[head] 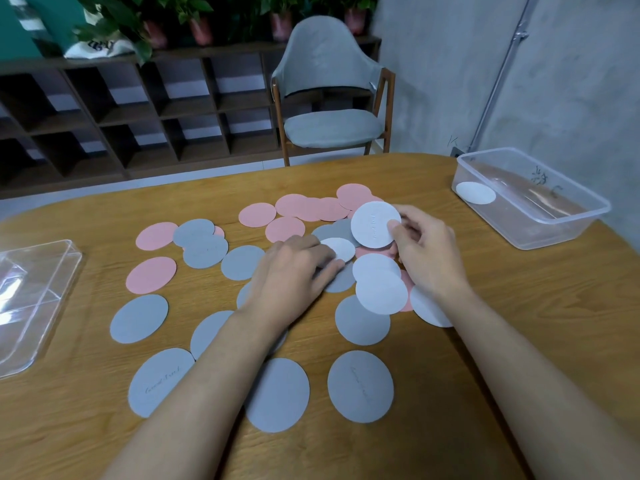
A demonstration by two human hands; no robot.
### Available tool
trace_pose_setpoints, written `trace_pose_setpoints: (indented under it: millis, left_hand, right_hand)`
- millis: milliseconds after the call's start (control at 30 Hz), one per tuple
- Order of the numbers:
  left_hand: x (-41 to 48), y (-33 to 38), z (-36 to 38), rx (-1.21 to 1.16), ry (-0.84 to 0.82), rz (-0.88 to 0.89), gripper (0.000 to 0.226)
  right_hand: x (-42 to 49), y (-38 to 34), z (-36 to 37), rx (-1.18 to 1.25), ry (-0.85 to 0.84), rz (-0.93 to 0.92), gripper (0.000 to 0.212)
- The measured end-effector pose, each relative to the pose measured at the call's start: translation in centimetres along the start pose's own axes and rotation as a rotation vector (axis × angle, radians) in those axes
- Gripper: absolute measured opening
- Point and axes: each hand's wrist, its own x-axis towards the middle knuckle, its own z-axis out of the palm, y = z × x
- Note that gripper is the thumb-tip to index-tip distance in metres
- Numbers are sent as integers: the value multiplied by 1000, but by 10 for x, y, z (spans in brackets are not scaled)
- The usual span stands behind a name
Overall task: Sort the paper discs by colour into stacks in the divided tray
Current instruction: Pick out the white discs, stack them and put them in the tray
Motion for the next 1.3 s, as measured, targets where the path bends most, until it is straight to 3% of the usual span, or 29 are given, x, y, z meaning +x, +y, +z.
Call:
trace_pose_setpoints:
  millis: [100,200,300,467,567,700,967,1300]
  left_hand:
    - [-2,1,-4,70,90,78,38]
    - [-3,2,-8,30,184,42,20]
    - [-4,10,-12,-178,273,-96,3]
    - [-1,23,-15,-621,298,-400,9]
    - [-1,22,-10,-737,290,-497,11]
    - [-1,19,-6,-723,260,-519,20]
    - [-2,20,-5,-682,265,-506,14]
    - [-5,19,-4,-502,291,-354,17]
  right_hand:
    - [-1,-1,0,10,-9,-5,32]
    - [-2,-1,0,49,2,-10,34]
    - [-4,-2,1,73,-22,-29,35]
    - [-11,-9,6,128,-141,-90,36]
    - [-11,-8,9,109,-205,-98,38]
    - [-12,-8,9,77,-263,-143,43]
    - [-14,-10,8,-50,-270,-241,40]
    - [-11,-5,9,-152,-288,-287,49]
